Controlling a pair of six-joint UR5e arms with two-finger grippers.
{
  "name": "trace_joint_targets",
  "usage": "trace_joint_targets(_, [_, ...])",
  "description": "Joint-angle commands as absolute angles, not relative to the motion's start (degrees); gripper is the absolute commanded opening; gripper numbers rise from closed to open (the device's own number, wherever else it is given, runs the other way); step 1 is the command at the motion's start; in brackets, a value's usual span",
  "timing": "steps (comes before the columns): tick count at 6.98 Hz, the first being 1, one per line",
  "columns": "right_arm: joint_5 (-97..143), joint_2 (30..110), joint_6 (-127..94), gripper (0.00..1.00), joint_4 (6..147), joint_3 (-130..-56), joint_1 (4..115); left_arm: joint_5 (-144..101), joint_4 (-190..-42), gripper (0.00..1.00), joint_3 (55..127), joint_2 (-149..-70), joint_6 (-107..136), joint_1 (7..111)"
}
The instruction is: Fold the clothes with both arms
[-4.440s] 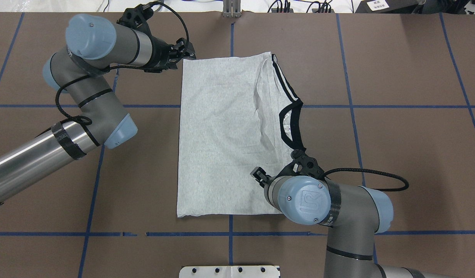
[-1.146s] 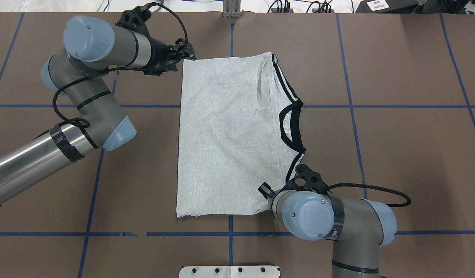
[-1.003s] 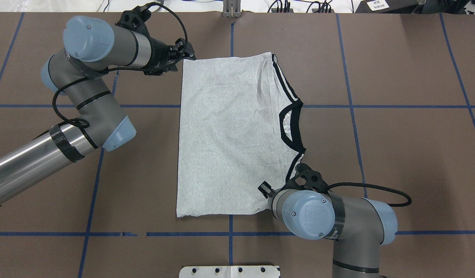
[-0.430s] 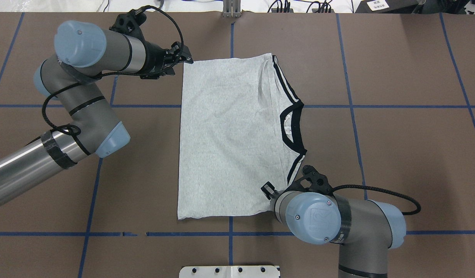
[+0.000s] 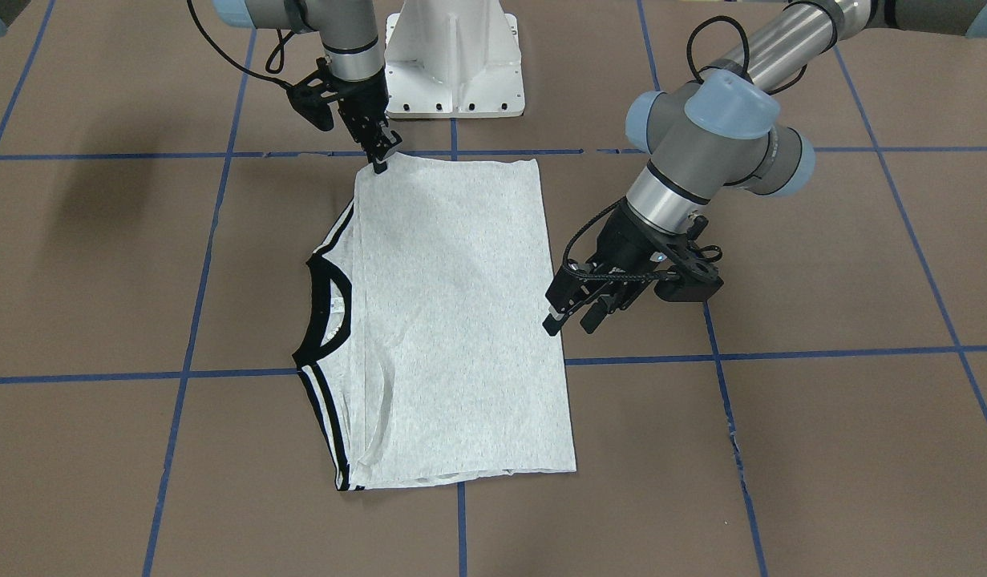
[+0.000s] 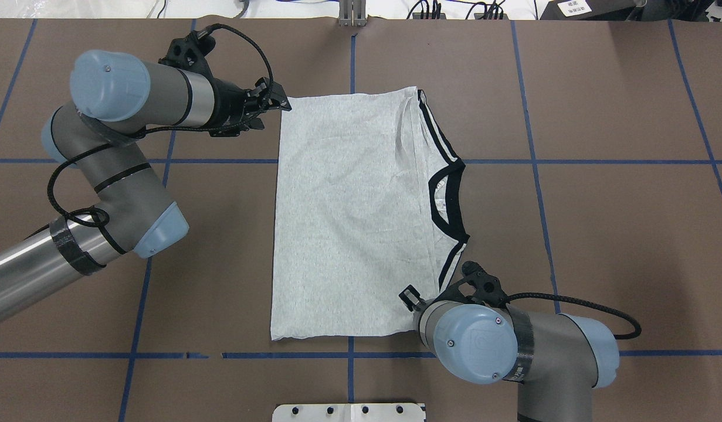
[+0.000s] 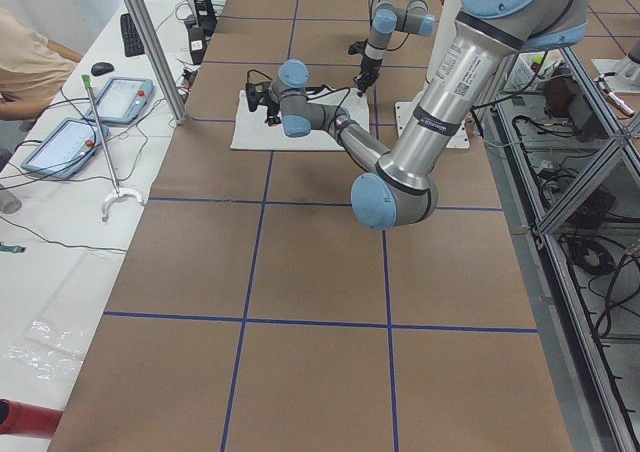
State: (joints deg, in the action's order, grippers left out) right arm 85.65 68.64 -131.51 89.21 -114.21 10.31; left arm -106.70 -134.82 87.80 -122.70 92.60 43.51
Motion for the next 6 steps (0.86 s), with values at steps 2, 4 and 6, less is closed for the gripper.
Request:
trace_joint_targets(2, [84.6, 69.0, -131.0, 1.00, 89.3, -113.3, 10.8, -106.6, -134.8, 0.72, 87.9, -122.6, 92.9, 43.2])
trace_joint_targets(4, [84.2, 69.0, -130.8, 1.00, 89.3, -111.7, 10.7, -106.6, -134.8, 0.72, 87.8, -122.6, 92.9, 43.2])
trace_joint_targets(6, [84.1, 68.7, -130.7, 1.00, 89.1, -111.2, 10.5, -106.6, -134.8, 0.73, 87.8, -122.6, 92.9, 43.2])
